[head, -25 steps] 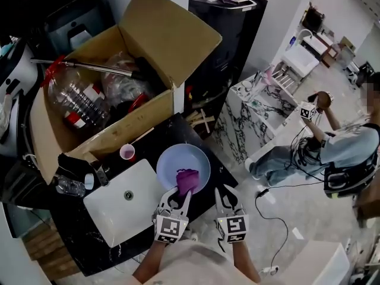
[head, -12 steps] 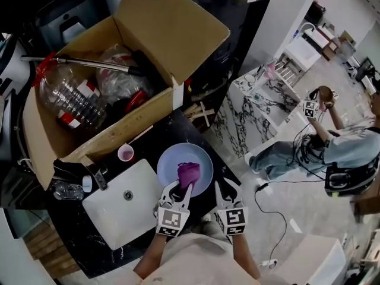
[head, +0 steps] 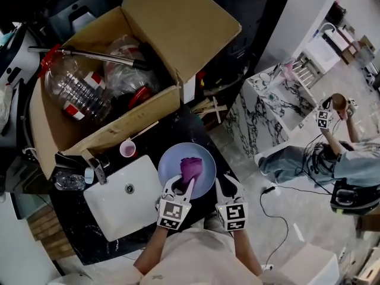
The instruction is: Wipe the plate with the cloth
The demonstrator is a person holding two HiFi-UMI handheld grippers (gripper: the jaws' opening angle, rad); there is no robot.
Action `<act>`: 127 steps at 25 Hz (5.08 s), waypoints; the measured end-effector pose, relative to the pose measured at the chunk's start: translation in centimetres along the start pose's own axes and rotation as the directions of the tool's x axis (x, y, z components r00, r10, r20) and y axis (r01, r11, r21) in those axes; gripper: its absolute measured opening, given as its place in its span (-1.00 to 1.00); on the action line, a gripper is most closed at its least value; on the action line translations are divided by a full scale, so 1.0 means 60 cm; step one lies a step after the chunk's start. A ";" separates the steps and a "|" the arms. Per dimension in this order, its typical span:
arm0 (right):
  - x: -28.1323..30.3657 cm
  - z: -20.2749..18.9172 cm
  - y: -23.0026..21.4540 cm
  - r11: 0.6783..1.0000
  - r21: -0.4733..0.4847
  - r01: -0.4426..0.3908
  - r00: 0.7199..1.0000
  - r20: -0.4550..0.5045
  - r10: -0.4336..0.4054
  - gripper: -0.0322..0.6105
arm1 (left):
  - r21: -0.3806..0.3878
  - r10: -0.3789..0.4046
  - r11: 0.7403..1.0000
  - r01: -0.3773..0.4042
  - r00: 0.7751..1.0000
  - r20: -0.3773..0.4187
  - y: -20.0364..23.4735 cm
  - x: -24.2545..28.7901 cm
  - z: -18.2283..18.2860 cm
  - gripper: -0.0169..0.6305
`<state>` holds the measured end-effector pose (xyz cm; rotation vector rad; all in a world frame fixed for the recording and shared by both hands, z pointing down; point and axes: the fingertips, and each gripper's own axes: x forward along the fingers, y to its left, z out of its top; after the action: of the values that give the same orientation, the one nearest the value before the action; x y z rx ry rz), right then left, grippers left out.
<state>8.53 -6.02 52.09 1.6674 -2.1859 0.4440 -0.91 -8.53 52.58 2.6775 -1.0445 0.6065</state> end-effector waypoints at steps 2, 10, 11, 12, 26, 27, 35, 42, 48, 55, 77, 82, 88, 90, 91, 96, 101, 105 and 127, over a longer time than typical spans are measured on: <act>0.014 -0.005 -0.010 0.999 -0.006 -0.033 0.999 -0.011 0.033 -0.72 | -0.004 0.021 1.000 -0.022 1.000 -0.012 0.001 0.013 0.000 -0.76; 0.062 -0.016 -0.027 0.992 -0.034 -0.119 0.992 -0.054 0.117 -0.72 | -0.033 0.081 0.996 -0.083 0.995 -0.061 0.006 0.049 -0.014 -0.76; 0.067 -0.019 -0.029 0.992 -0.036 -0.124 0.991 -0.059 0.122 -0.72 | -0.033 0.087 0.995 -0.090 0.994 -0.069 0.008 0.053 -0.017 -0.76; 0.072 -0.021 -0.031 0.991 -0.038 -0.129 0.990 -0.064 0.126 -0.72 | -0.034 0.091 0.995 -0.094 0.993 -0.076 0.010 0.058 -0.018 -0.76; 0.129 -0.043 -0.051 0.982 -0.022 -0.188 0.974 -0.135 0.184 -0.72 | -0.084 0.097 0.990 -0.113 0.981 -0.169 0.015 0.117 -0.049 -0.76; 0.132 -0.046 -0.051 0.981 -0.023 -0.191 0.973 -0.138 0.186 -0.71 | -0.088 0.100 0.989 -0.117 0.979 -0.179 0.016 0.121 -0.052 -0.76; 0.159 -0.064 -0.044 0.972 -0.012 -0.233 0.959 -0.170 0.228 -0.70 | -0.103 0.109 0.986 -0.135 0.968 -0.226 0.024 0.155 -0.071 -0.76; 0.174 -0.078 -0.044 0.968 -0.005 -0.252 0.951 -0.188 0.247 -0.68 | -0.096 0.107 0.986 -0.134 0.964 -0.243 0.026 0.176 -0.078 -0.76; 0.183 -0.086 -0.041 0.963 -0.005 -0.269 0.943 -0.204 0.262 -0.65 | -0.085 0.099 0.989 -0.123 0.963 -0.251 0.028 0.193 -0.084 -0.76; 0.188 -0.094 -0.038 0.957 -0.004 -0.290 0.935 -0.213 0.282 -0.61 | -0.045 0.096 0.993 -0.112 0.959 -0.268 0.033 0.214 -0.093 -0.76; 0.206 -0.101 -0.049 0.972 0.042 -0.231 0.953 -0.192 0.234 -0.74 | 0.003 0.118 0.993 -0.122 0.955 -0.273 0.054 0.242 -0.095 -0.76; 0.207 -0.105 -0.049 0.974 0.028 -0.225 0.953 -0.201 0.226 -0.74 | 0.002 0.124 0.992 -0.128 0.954 -0.273 0.062 0.243 -0.093 -0.76; 0.206 -0.107 -0.052 0.979 0.012 -0.202 0.959 -0.202 0.200 -0.75 | 0.000 0.135 0.990 -0.140 0.952 -0.275 0.070 0.243 -0.093 -0.76; 0.204 -0.101 -0.049 0.980 0.037 -0.196 0.961 -0.193 0.200 -0.76 | -0.001 0.139 0.989 -0.145 0.951 -0.277 0.072 0.242 -0.092 -0.76; 0.204 -0.100 -0.049 0.980 0.046 -0.191 0.962 -0.190 0.197 -0.76 | -0.002 0.141 0.989 -0.148 0.950 -0.278 0.073 0.242 -0.092 -0.76; 0.206 -0.107 -0.056 0.987 0.032 -0.156 0.969 -0.188 0.159 -0.78 | -0.006 0.158 0.986 -0.167 0.947 -0.279 0.085 0.240 -0.092 -0.76; 0.207 -0.105 -0.060 0.992 0.021 -0.126 0.974 -0.189 0.128 -0.79 | -0.010 0.177 0.982 -0.187 0.943 -0.282 0.097 0.236 -0.094 -0.76; 0.208 -0.108 -0.055 0.992 0.030 -0.123 0.974 -0.188 0.127 -0.79 | -0.018 0.189 0.979 -0.202 0.940 -0.283 0.107 0.233 -0.095 -0.76; 0.206 -0.100 -0.052 0.996 0.027 -0.087 0.975 -0.202 0.091 -0.79 | -0.058 0.286 0.946 -0.319 0.905 -0.315 0.164 0.190 -0.107 -0.76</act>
<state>9.10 -14.67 63.19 1.4664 -2.1165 0.6308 -1.99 -20.44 63.81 2.2493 -1.3659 0.9535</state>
